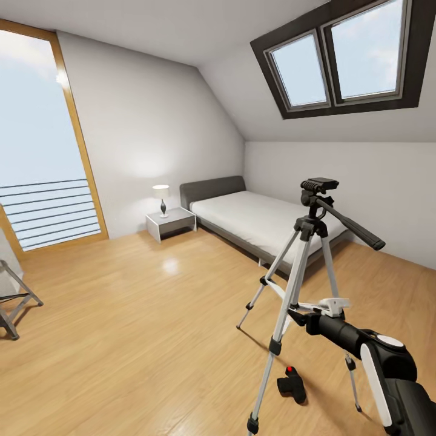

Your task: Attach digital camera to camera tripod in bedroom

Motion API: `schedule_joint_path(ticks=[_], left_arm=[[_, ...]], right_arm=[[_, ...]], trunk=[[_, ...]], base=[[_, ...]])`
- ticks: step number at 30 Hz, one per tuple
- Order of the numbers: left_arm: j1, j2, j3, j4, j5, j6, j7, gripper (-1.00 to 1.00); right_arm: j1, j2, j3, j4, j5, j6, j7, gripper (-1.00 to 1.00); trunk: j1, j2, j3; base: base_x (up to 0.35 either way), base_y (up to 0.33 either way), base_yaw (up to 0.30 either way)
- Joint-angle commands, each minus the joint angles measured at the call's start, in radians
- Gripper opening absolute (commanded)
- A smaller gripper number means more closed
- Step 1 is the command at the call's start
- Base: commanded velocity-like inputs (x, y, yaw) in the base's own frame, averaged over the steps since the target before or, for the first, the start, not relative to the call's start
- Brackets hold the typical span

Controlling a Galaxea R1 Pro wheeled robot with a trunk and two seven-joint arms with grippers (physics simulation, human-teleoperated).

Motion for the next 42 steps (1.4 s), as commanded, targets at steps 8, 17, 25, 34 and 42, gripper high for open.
schedule_joint_path(ticks=[8, 17, 25, 34, 42], left_arm=[[0.000, 0.000, 0.000, -0.002, 0.005, -0.001, 0.000, 1.00], [0.000, 0.000, 0.000, -0.002, 0.006, -0.001, 0.000, 1.00], [0.000, 0.000, 0.001, -0.001, 0.007, -0.001, 0.000, 1.00], [0.000, 0.000, 0.001, -0.001, 0.007, -0.001, 0.001, 1.00], [0.000, 0.000, 0.002, -0.001, 0.008, -0.001, 0.001, 1.00]], right_arm=[[-0.001, 0.000, -0.032, -0.003, 0.003, 0.006, 0.005, 1.00], [-0.001, 0.000, -0.032, -0.003, 0.003, 0.007, 0.007, 1.00], [-0.001, 0.000, -0.029, -0.004, 0.003, 0.008, 0.009, 1.00], [-0.001, -0.003, -0.036, -0.010, 0.001, 0.009, 0.012, 1.00], [-0.012, -0.003, -0.037, -0.014, -0.004, 0.007, 0.009, 1.00]], trunk=[[0.000, 0.000, -0.001], [0.000, 0.000, -0.001], [0.000, 0.000, -0.001], [0.000, 0.000, -0.001], [0.000, 0.000, -0.001]], base=[[0.000, 0.000, 0.000], [0.000, 0.000, 0.000], [0.000, 0.000, 0.000], [0.000, 0.000, 0.000], [0.000, 0.000, 0.000]])
